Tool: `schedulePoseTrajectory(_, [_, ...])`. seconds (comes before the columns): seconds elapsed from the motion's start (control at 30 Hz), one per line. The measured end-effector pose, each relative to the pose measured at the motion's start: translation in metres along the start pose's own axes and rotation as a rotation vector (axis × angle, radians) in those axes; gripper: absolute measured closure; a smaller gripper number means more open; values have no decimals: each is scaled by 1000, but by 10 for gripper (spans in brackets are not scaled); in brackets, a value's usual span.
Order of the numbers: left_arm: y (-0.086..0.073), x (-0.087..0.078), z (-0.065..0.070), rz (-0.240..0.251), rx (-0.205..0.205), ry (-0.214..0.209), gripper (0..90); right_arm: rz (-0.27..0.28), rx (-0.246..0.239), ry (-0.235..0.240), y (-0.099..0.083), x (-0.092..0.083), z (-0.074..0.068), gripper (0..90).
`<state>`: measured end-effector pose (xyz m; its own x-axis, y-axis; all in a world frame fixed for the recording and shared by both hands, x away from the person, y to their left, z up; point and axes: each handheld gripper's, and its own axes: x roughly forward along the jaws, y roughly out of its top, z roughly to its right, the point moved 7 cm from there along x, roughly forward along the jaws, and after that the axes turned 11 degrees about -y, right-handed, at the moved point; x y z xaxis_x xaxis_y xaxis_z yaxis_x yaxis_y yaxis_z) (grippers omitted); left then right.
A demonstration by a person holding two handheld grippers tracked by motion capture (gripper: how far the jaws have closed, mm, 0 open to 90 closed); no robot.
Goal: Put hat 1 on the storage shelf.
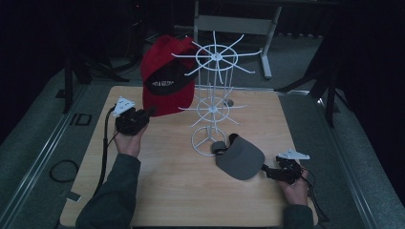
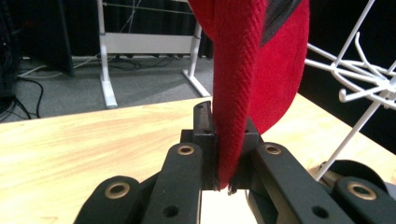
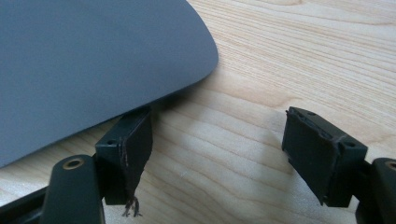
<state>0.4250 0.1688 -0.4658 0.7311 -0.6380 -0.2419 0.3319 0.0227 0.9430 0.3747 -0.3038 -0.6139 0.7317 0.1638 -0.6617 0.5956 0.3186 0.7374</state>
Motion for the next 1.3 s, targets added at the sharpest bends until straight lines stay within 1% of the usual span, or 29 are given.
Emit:
schedulePoseTrajectory(0.17, [-10, -2, -1, -16, -4, -3, 854, 1, 1, 0, 0, 0, 0, 246])
schedulePoseTrajectory(0.2, [-10, -2, -1, -16, -4, -3, 854, 1, 1, 0, 0, 0, 0, 246])
schedulePoseTrajectory(0.27, [-17, -3, -3, -25, -9, -8, 853, 0, 0, 1, 0, 0, 0, 246])
schedulePoseTrajectory(0.43, [-24, -8, -4, -24, -19, -13, 850, -1, 2, 0, 0, 0, 0, 246])
schedulePoseTrajectory(0.63, [-28, -12, -1, -32, -1, -21, 825, -1, 3, 1, 0, 0, 0, 246])
schedulePoseTrajectory(0.7, [-29, -13, 0, -39, 6, -24, 783, -1, 3, 1, 0, 0, 0, 246])
schedulePoseTrajectory(0.87, [-33, -9, 3, -63, 16, -41, 612, -1, 3, 1, 0, 0, 0, 246])
schedulePoseTrajectory(1.07, [-34, -11, 5, -80, 44, -31, 537, 0, 2, 1, 0, 0, 0, 246])
schedulePoseTrajectory(1.1, [-34, -12, 5, -83, 49, -23, 525, -1, 2, 1, 0, 0, 0, 246])
schedulePoseTrajectory(1.17, [-34, -13, 4, -93, 48, -13, 508, -1, 2, 1, 0, 0, 0, 246])
schedulePoseTrajectory(1.23, [-36, -14, 2, -111, 52, 11, 495, -1, 2, 1, 0, 0, 0, 246])
schedulePoseTrajectory(1.3, [-39, -17, 2, -121, 53, 22, 485, -1, 2, 1, 0, 0, 0, 246])
